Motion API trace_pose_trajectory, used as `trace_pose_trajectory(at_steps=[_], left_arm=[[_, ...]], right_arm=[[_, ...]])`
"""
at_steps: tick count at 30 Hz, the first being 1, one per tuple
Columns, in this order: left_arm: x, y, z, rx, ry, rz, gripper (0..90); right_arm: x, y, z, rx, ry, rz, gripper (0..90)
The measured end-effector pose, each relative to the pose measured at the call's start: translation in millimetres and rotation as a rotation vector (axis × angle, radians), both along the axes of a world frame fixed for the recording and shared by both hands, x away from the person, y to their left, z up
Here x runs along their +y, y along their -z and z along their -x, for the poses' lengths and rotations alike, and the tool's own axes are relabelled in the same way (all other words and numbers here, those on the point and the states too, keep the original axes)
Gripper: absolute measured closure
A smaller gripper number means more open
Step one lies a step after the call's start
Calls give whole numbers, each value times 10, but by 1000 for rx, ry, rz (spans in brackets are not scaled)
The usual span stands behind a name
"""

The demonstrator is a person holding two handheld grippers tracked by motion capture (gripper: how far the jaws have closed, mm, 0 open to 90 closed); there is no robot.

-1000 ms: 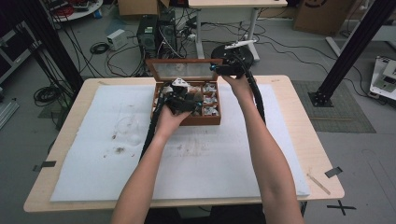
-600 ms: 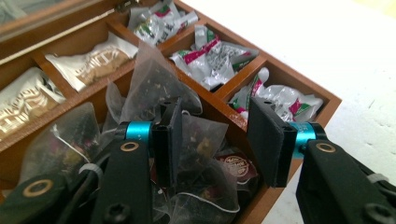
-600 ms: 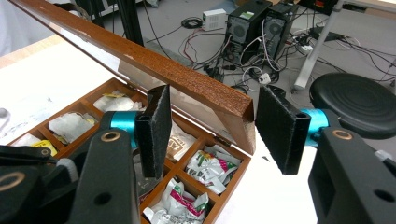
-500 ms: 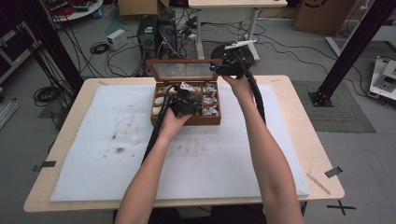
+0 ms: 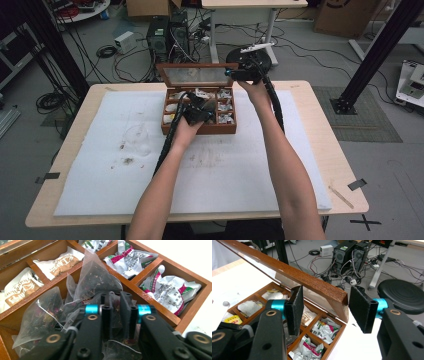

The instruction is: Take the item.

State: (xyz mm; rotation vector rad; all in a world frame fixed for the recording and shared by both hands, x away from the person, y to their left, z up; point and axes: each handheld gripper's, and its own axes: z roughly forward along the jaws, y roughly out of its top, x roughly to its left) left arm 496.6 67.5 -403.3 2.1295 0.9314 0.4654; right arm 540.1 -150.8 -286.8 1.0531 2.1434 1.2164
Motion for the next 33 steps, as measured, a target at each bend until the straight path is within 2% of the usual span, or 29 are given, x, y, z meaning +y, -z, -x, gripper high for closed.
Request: trace_pose_trajectory(at_steps=[4, 7, 19, 33], left_arm=[[-2, 6, -3, -1, 2, -5, 881], [13, 3, -6, 3, -1, 9, 894], [110, -131, 37, -22, 9, 83, 896], [171, -262, 90, -61, 20, 119, 898]], right_arm=[[0, 0, 1, 0, 0, -1, 470], [1, 1, 3, 2, 2, -1, 470], [1, 1, 2, 2, 3, -3, 471], [7, -2, 4, -1, 7, 2, 472]])
